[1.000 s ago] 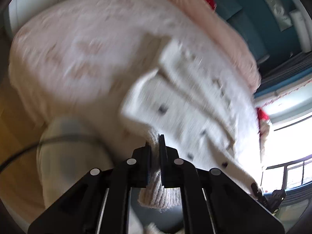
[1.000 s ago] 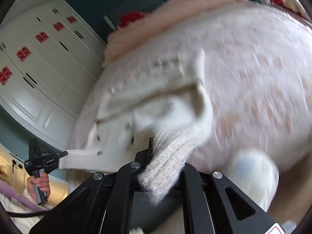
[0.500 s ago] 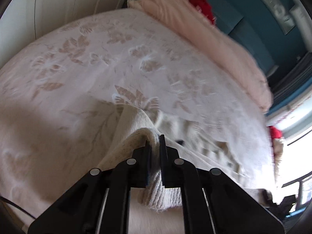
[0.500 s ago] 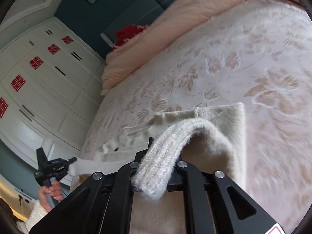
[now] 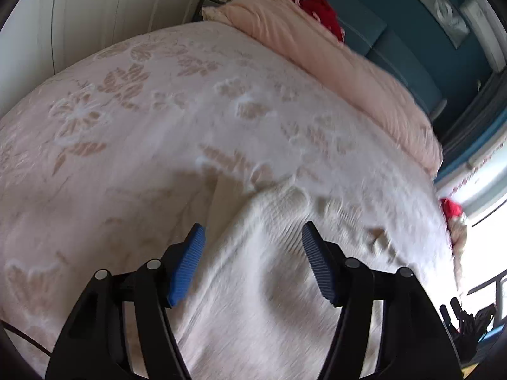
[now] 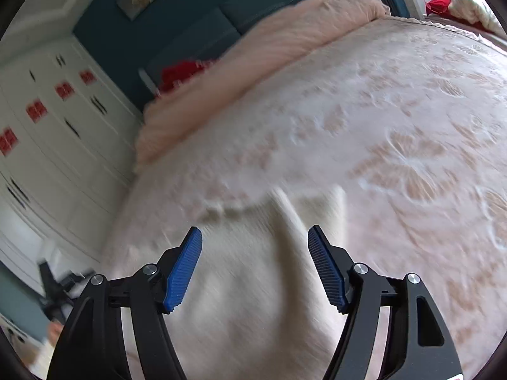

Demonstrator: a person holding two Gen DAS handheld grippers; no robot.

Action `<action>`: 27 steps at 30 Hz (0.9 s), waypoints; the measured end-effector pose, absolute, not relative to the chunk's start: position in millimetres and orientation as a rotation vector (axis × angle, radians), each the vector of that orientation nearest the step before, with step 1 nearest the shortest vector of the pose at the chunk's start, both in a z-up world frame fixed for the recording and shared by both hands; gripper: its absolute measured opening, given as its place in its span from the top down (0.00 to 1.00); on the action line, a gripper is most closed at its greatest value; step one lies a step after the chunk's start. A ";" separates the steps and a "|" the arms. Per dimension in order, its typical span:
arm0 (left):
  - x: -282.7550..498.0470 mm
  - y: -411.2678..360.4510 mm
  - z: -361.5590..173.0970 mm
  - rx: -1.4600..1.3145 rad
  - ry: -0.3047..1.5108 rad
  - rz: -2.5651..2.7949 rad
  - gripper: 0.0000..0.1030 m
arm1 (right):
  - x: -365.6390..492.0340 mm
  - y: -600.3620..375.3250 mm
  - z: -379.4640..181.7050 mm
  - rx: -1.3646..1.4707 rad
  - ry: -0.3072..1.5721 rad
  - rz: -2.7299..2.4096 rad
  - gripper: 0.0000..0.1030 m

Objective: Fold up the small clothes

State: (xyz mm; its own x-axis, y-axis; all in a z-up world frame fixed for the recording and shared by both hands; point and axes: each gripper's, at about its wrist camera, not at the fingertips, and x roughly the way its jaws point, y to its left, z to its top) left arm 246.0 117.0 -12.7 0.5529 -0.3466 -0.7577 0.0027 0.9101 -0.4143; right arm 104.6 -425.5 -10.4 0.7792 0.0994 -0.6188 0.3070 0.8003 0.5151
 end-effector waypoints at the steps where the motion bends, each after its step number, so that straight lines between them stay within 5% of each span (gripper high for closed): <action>1: 245.9 114.0 -17.1 -0.381 0.978 -0.204 0.39 | 106.5 -423.2 -18.9 0.620 0.723 -0.138 0.34; 4: 259.8 102.7 -37.6 -0.395 1.032 -0.179 0.39 | 120.7 -422.6 -37.6 0.619 0.782 -0.147 0.34; 6: 267.9 95.7 -47.9 -0.380 1.057 -0.137 0.49 | 130.7 -423.3 -45.5 0.626 0.793 -0.131 0.40; 7: 269.9 92.6 -50.7 -0.368 1.061 -0.129 0.65 | 140.0 -422.8 -49.8 0.632 0.809 -0.102 0.52; 8: 273.4 88.3 -52.1 -0.345 1.068 -0.122 0.86 | 147.3 -422.3 -53.4 0.638 0.829 -0.083 0.95; 16: 277.5 94.8 -4.4 -0.381 0.938 -0.131 0.91 | 135.9 -428.8 18.5 0.594 0.610 -0.070 0.94; 21: 304.5 85.9 -66.8 -0.284 1.118 -0.036 0.87 | 173.5 -452.5 -69.0 0.643 0.914 -0.181 0.92; 27: 268.3 100.5 -9.7 -0.335 0.962 -0.111 0.70 | 132.3 -425.2 -12.4 0.570 0.744 -0.145 0.85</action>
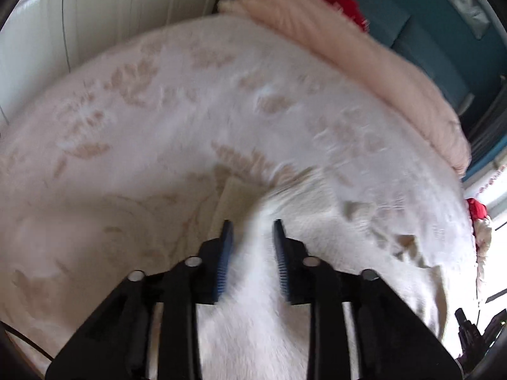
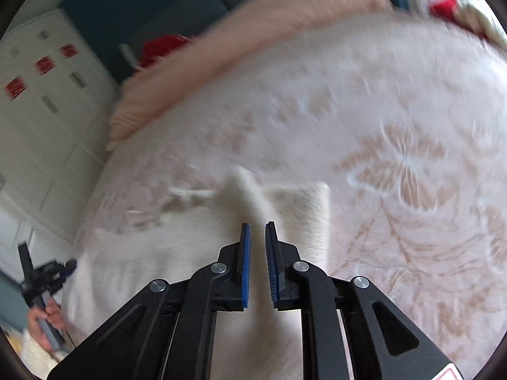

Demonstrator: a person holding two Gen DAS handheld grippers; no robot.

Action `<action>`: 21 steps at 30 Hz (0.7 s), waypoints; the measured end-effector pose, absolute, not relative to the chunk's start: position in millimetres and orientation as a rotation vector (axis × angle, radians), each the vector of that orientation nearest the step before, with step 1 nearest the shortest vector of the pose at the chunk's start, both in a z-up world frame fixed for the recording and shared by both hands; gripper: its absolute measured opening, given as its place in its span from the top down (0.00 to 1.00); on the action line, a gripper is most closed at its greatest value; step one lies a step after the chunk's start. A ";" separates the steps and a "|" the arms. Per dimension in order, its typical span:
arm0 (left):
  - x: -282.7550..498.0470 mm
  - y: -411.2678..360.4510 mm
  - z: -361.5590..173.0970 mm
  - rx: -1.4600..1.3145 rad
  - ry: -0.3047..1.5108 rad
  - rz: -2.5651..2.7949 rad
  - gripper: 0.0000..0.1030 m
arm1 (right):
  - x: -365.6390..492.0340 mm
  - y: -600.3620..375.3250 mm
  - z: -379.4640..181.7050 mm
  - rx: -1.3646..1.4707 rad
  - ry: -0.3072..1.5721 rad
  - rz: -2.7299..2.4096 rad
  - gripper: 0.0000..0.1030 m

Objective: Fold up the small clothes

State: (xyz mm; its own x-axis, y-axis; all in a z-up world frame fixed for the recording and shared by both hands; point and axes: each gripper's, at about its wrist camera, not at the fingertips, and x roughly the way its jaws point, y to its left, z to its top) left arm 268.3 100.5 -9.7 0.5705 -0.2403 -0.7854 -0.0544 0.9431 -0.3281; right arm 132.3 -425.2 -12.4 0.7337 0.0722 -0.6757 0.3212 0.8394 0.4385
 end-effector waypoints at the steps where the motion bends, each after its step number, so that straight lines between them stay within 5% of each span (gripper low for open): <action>1: 264.1 98.8 -4.9 -0.319 0.948 -0.115 0.65 | 129.2 -416.7 -6.2 0.547 0.742 -0.133 0.80; 3: 253.8 87.7 1.5 -0.272 0.941 -0.139 0.58 | 131.5 -406.7 -4.6 0.491 0.764 -0.145 0.55; 6: 254.5 70.7 -5.0 -0.232 0.959 -0.165 0.51 | 143.6 -406.9 -18.7 0.434 0.800 -0.209 0.53; 8: 268.0 62.0 -12.1 -0.203 0.958 -0.160 0.37 | 158.1 -415.0 -27.1 0.462 0.843 -0.211 0.50; 11: 300.6 58.9 -31.7 -0.199 0.995 -0.125 0.35 | 187.1 -428.4 -44.9 0.487 0.907 -0.191 0.47; 12: 312.6 57.5 -40.7 -0.210 1.015 -0.127 0.37 | 195.3 -431.0 -52.1 0.507 0.931 -0.177 0.60; 13: 319.1 57.2 -46.9 -0.212 1.032 -0.135 0.55 | 200.8 -432.8 -59.7 0.558 0.952 -0.127 0.84; 14: 328.4 53.9 -55.3 -0.187 1.070 -0.129 0.82 | 202.8 -433.7 -62.6 0.597 0.964 -0.106 0.93; 19: 329.9 54.0 -26.9 -0.233 0.972 -0.180 1.00 | 160.5 -448.1 -12.0 0.670 0.680 -0.133 0.94; 21: 337.0 49.8 -26.3 -0.221 0.966 -0.168 1.00 | 154.6 -459.0 -18.3 0.682 0.650 -0.173 0.93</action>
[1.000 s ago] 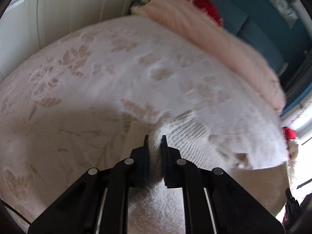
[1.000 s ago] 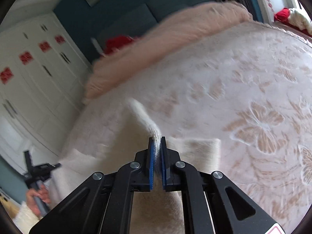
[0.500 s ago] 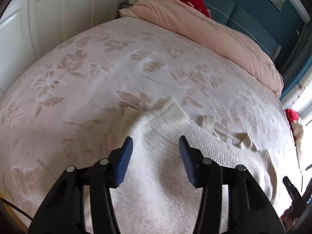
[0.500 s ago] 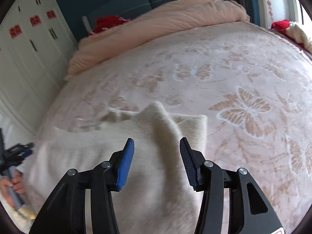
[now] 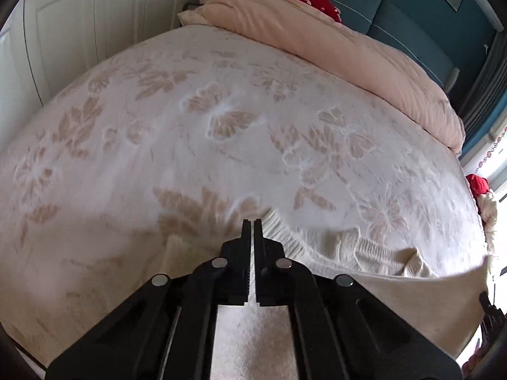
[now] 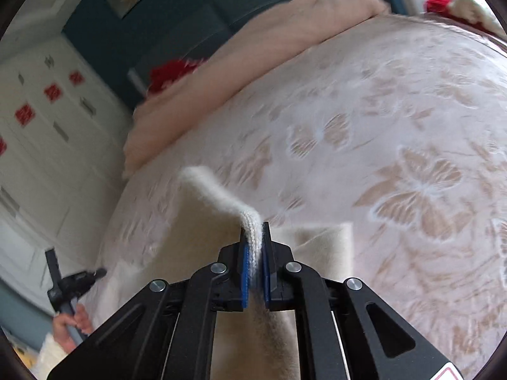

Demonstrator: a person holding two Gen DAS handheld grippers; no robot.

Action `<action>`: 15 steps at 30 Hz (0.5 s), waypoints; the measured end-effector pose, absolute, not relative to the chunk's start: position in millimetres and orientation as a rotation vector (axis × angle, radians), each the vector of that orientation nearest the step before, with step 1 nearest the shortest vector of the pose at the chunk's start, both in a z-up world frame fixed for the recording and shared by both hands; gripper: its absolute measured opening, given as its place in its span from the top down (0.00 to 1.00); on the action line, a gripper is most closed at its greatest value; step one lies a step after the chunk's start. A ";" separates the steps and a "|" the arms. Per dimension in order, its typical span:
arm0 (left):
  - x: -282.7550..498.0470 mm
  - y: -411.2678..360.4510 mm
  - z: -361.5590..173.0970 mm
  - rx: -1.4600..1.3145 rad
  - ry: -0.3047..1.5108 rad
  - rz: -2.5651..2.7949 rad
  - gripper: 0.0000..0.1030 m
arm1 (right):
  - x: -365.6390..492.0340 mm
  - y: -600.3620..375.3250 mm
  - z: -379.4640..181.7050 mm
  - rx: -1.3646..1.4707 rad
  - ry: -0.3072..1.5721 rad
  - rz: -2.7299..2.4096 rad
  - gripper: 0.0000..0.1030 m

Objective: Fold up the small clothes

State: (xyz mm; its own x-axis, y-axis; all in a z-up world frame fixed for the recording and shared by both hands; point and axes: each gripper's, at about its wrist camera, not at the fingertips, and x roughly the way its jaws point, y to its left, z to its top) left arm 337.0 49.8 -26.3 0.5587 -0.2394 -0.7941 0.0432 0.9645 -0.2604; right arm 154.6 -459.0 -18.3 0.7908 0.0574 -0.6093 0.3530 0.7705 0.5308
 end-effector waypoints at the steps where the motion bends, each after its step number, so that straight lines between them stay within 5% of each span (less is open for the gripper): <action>1: 345.0 44.6 -36.9 -0.195 1.001 -0.160 0.99 | 159.9 -461.8 -31.1 0.666 0.686 -0.191 0.93; 3: 356.9 36.4 -63.2 -0.122 1.099 -0.117 0.99 | 184.2 -462.3 -81.1 0.642 0.906 -0.217 0.92; 6: 337.9 48.7 -44.0 -0.185 1.032 -0.166 0.97 | 171.4 -458.2 -68.1 0.658 0.841 -0.216 0.86; 9: 306.3 66.4 -18.3 -0.211 0.973 -0.209 0.70 | 145.3 -440.1 -22.5 0.555 0.734 -0.216 0.76; 11: 289.3 73.2 -10.6 -0.203 0.948 -0.187 0.42 | 141.6 -428.7 -9.3 0.496 0.733 -0.183 0.70; 15: 284.4 64.8 -18.7 -0.185 0.985 -0.213 0.36 | 166.6 -408.5 -17.0 0.447 0.814 -0.092 0.68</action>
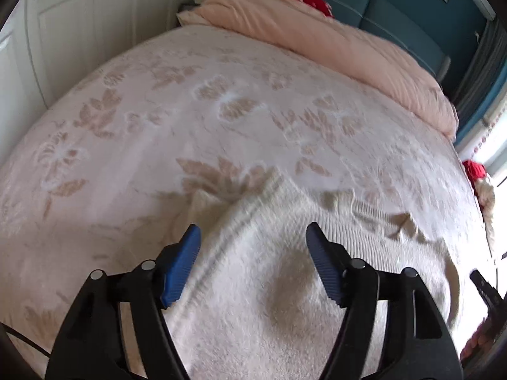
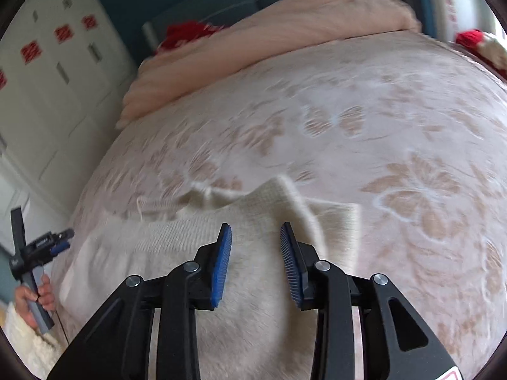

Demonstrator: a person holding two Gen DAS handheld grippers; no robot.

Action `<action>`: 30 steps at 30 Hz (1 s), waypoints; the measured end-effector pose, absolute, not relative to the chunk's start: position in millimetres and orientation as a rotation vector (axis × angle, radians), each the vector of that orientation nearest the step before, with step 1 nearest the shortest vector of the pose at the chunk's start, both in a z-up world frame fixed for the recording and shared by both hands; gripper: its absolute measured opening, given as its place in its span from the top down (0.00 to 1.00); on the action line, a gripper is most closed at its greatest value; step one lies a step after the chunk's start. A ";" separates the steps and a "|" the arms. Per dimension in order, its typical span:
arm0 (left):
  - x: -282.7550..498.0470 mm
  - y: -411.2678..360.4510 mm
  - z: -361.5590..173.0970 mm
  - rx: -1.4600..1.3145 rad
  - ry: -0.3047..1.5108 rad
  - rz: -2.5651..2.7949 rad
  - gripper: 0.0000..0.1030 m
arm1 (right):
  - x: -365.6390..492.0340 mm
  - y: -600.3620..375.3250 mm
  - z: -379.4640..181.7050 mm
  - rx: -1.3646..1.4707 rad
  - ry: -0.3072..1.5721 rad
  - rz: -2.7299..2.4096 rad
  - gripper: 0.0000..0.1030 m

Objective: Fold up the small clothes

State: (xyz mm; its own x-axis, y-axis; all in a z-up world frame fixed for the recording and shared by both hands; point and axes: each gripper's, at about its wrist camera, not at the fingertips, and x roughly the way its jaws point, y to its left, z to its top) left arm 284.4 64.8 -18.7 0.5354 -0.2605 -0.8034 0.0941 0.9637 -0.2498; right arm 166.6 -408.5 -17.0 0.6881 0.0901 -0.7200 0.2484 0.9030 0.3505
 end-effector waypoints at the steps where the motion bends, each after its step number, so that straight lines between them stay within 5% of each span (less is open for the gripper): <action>1: 286.6 58.9 -25.7 -0.173 1.003 -0.214 0.37 | 179.7 -406.3 -27.0 0.445 0.853 -0.075 0.68; 5: 307.5 39.2 -66.3 -0.084 1.092 -0.165 0.48 | 213.7 -415.6 -72.9 0.454 0.966 -0.171 0.88; 11: 333.9 36.9 -69.5 -0.072 1.086 -0.094 0.45 | 220.8 -435.2 -77.4 0.557 0.934 -0.218 0.90; 18: 254.8 102.1 -2.7 -0.261 0.949 -0.116 0.39 | 104.6 -404.9 -6.5 0.443 0.757 -0.187 0.64; 20: 223.0 119.0 -4.7 -0.306 0.960 -0.100 0.31 | 65.9 -399.3 -10.4 0.470 0.755 -0.177 0.62; 30: 129.0 159.5 -58.5 -0.548 1.070 0.019 0.25 | -30.1 -404.8 -73.7 0.709 0.866 -0.294 0.48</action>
State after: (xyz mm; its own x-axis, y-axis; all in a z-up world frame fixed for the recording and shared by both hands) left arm 129.0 159.5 -58.5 0.4930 -0.2448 -0.8349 -0.2747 0.8667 -0.4163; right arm -30.1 -404.8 -73.7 0.6267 0.0416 -0.7781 0.5067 0.7369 0.4475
